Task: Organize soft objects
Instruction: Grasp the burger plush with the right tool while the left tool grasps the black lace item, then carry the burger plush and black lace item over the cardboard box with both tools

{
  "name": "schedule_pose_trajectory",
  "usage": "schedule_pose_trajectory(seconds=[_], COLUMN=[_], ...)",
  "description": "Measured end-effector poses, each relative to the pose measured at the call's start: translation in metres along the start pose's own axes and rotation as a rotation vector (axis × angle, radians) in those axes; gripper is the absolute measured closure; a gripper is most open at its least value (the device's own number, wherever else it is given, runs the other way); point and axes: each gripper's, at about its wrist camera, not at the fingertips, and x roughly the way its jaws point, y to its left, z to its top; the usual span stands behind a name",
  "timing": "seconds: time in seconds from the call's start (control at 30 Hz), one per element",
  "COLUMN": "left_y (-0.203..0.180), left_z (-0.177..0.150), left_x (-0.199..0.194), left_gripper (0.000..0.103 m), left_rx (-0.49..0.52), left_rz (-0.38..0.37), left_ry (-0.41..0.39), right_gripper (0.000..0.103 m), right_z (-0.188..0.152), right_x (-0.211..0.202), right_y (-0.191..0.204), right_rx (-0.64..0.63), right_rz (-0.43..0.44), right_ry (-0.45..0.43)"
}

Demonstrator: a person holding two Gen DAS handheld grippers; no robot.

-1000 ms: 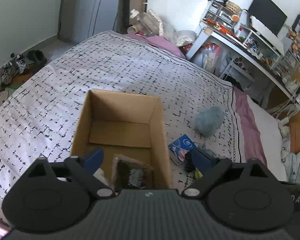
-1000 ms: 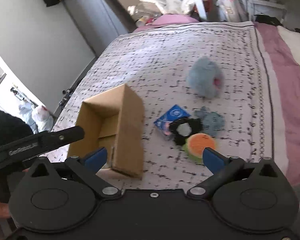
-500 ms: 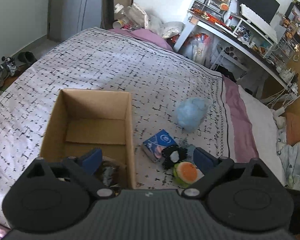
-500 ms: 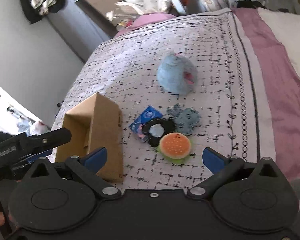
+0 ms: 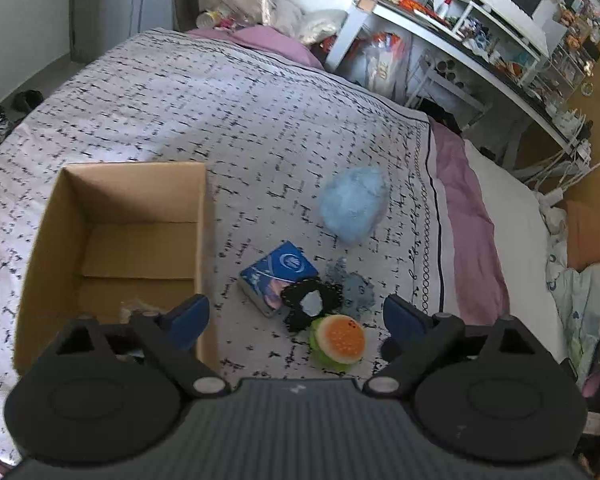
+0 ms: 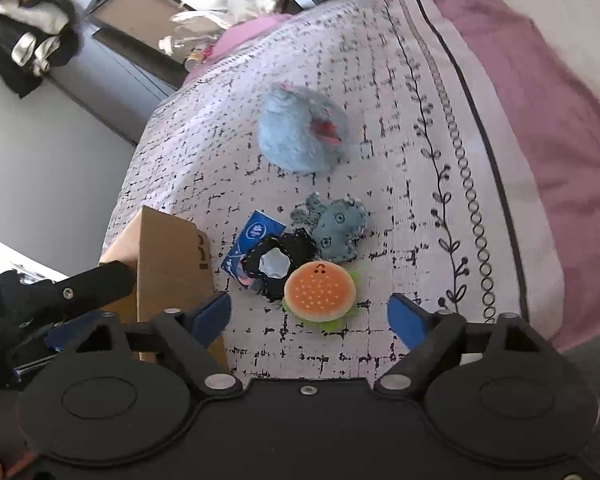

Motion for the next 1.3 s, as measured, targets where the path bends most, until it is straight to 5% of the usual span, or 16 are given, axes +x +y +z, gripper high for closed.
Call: schedule_pose_trajectory(seconds=[0.47,0.53,0.6,0.73,1.3], left_y=[-0.012,-0.013,-0.016,-0.018,-0.022], left_z=[0.008,0.008,0.008,0.009,0.009], left_x=[0.044,0.052,0.057,0.071,0.118], left_gripper=[0.034,0.037,0.037,0.037,0.044], left_rx=[-0.028,-0.043,-0.044,-0.062,-0.110], left_rz=[0.012,0.011,0.023,0.032,0.102], left_ry=[0.081,0.095,0.098,0.118,0.139], right_gripper=[0.027,0.038,0.064,0.072,0.080], right_z=[0.004,0.004,0.006,0.006,0.010], right_x=[0.057,0.063,0.073,0.076,0.060], right_y=[-0.011,-0.012,-0.016,-0.016,-0.033], right_rx=[0.066,0.068,0.084,0.078,0.148], right_rz=[-0.011,-0.017,-0.028,-0.019,0.073], right_ry=[0.088,0.089,0.114,0.100,0.048])
